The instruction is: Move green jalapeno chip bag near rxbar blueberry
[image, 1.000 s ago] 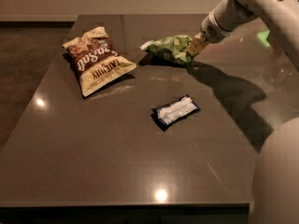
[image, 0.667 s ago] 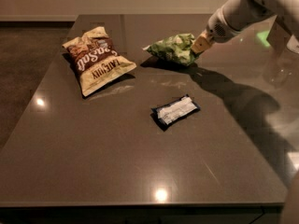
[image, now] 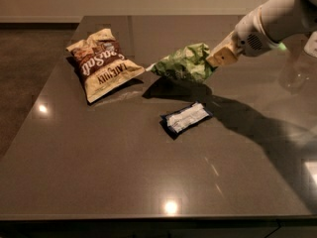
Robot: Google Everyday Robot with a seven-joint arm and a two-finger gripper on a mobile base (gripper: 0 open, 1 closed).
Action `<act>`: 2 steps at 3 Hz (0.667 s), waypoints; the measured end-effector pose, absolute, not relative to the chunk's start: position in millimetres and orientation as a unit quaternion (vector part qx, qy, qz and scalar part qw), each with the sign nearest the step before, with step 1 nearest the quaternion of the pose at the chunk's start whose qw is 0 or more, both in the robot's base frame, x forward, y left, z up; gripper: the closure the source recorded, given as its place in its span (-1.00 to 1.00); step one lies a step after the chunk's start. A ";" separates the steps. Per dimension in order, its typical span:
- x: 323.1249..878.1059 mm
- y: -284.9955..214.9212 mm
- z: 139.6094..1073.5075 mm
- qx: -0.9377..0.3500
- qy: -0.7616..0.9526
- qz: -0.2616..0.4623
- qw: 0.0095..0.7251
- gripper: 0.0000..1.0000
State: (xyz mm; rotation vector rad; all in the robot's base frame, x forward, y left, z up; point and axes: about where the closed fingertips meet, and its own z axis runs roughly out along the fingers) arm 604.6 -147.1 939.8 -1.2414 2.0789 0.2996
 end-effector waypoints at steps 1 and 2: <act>573.1 -141.1 936.9 -0.497 0.789 0.125 0.339 0.63; 551.6 -148.4 923.8 -0.493 0.795 0.131 0.328 0.01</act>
Offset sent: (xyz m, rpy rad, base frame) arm -0.0718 -0.0086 -0.0266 -0.0029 0.0573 0.0342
